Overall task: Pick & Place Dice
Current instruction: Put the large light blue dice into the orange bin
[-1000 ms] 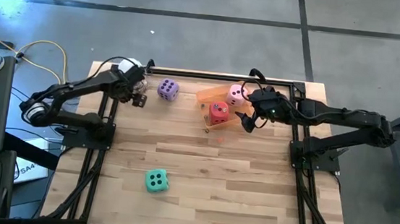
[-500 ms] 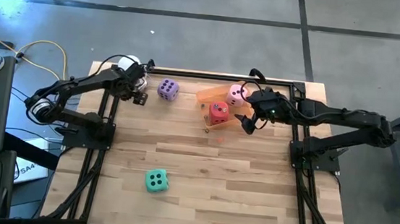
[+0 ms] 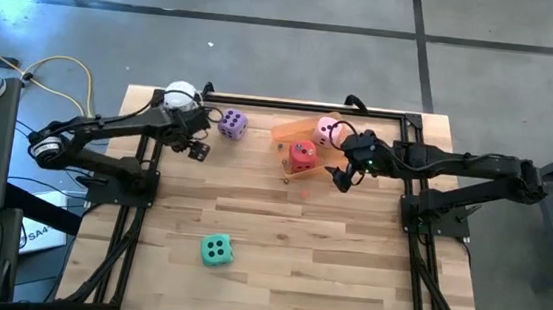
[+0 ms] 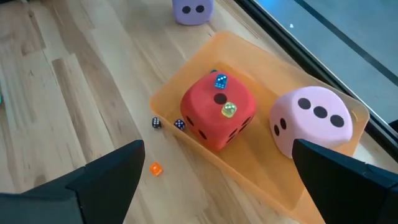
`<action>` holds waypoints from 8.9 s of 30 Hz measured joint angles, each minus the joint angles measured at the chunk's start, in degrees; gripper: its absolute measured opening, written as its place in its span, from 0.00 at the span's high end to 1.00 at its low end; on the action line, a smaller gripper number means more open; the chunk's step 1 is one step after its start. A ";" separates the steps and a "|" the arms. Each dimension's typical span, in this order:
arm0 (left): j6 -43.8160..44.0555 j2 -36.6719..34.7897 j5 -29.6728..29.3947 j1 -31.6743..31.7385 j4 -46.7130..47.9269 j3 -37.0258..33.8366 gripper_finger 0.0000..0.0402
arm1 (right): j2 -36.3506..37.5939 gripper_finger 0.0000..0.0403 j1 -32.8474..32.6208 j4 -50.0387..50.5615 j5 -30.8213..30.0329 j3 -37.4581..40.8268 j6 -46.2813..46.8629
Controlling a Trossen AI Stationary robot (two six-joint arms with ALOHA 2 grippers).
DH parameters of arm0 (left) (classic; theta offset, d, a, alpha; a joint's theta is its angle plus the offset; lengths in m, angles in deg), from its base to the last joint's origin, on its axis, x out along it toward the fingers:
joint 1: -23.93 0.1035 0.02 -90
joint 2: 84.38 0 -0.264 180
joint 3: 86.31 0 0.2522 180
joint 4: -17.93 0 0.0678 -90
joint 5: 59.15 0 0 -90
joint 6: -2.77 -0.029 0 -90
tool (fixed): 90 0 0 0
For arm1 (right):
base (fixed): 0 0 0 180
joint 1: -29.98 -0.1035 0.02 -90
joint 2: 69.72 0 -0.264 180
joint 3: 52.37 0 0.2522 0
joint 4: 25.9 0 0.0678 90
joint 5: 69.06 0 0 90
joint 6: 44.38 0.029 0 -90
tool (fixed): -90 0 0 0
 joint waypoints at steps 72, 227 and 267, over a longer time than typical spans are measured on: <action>4.28 3.56 -4.28 -72.35 -17.78 15.72 0.02 | -0.82 0.01 -25.38 -18.55 -10.37 0.04 17.69; 12.96 13.42 -21.82 -72.62 -23.20 15.61 0.08 | -8.92 0.01 -32.58 -28.80 -11.99 0.00 28.22; -29.01 12.92 -25.70 -58.42 -61.14 16.54 0.08 | -12.86 0.01 -20.30 -43.28 1.76 0.04 40.40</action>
